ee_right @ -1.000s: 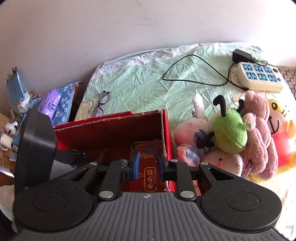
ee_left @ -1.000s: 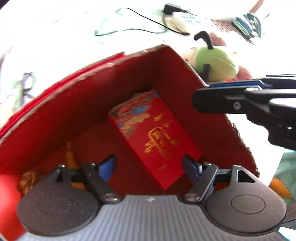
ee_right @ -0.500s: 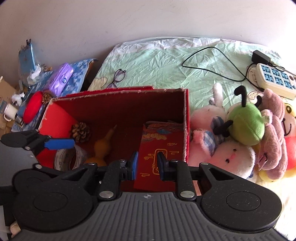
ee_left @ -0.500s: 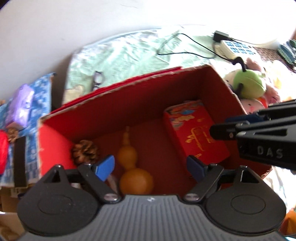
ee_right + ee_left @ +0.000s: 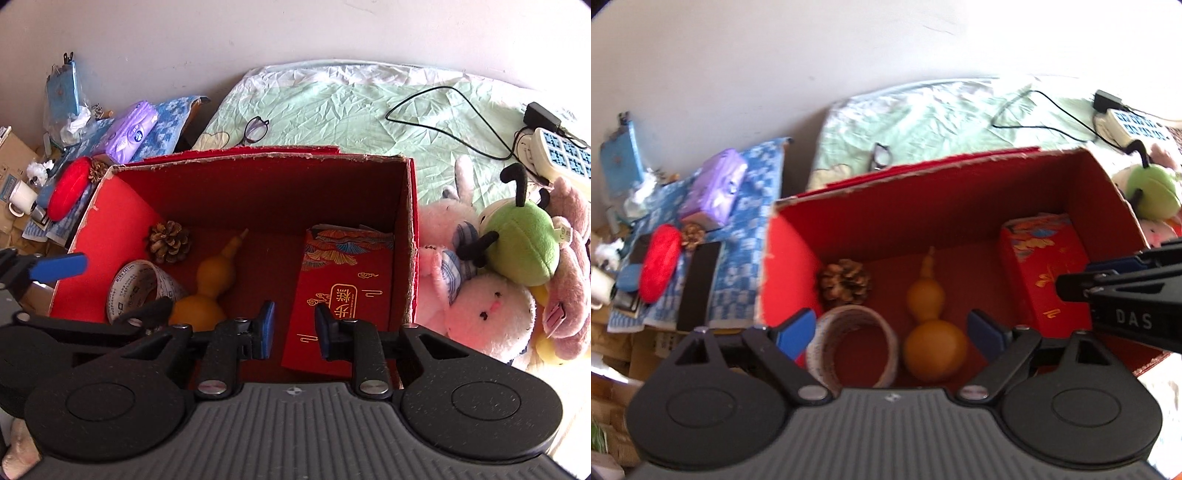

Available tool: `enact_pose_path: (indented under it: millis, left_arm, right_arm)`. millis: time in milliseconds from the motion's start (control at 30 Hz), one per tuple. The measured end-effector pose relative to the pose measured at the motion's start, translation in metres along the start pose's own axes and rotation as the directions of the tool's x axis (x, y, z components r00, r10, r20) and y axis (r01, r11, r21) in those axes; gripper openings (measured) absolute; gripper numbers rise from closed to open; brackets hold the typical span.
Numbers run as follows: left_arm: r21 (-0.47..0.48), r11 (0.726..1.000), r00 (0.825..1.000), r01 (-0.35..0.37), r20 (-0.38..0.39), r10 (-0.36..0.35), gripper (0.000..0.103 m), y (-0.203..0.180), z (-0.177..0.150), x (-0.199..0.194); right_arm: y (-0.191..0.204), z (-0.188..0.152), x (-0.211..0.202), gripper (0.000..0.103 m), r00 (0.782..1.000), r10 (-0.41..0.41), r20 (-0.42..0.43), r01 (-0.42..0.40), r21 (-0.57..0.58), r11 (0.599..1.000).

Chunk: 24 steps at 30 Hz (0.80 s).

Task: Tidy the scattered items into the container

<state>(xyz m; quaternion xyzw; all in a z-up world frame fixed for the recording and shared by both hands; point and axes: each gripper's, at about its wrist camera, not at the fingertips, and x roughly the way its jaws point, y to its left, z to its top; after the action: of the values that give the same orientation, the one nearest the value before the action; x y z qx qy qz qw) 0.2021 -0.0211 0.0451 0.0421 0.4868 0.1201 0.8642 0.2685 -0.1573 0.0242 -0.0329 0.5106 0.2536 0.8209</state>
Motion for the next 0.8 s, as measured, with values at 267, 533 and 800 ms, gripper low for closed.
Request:
enact_pose_path:
  millis: [267, 533, 800]
  left_arm:
    - [-0.066, 0.995, 0.996, -0.074, 0.044, 0.077, 0.093, 0.011, -0.009, -0.025]
    - [-0.177, 0.98, 0.99, -0.092, 0.088, 0.109, 0.093, 0.028, -0.038, -0.062]
    - [-0.272, 0.962, 0.998, 0.008, 0.07, 0.011, 0.093, 0.04, -0.092, -0.08]
  right_arm:
    - [0.006, -0.012, -0.025, 0.028, 0.998, 0.028, 0.058, -0.028, -0.005, 1.0]
    - [0.01, -0.03, -0.058, 0.031, 0.992, 0.071, 0.108, -0.068, -0.039, 0.997]
    - [0.013, -0.057, -0.075, 0.031, 0.98, 0.165, 0.109, -0.158, -0.075, 0.985]
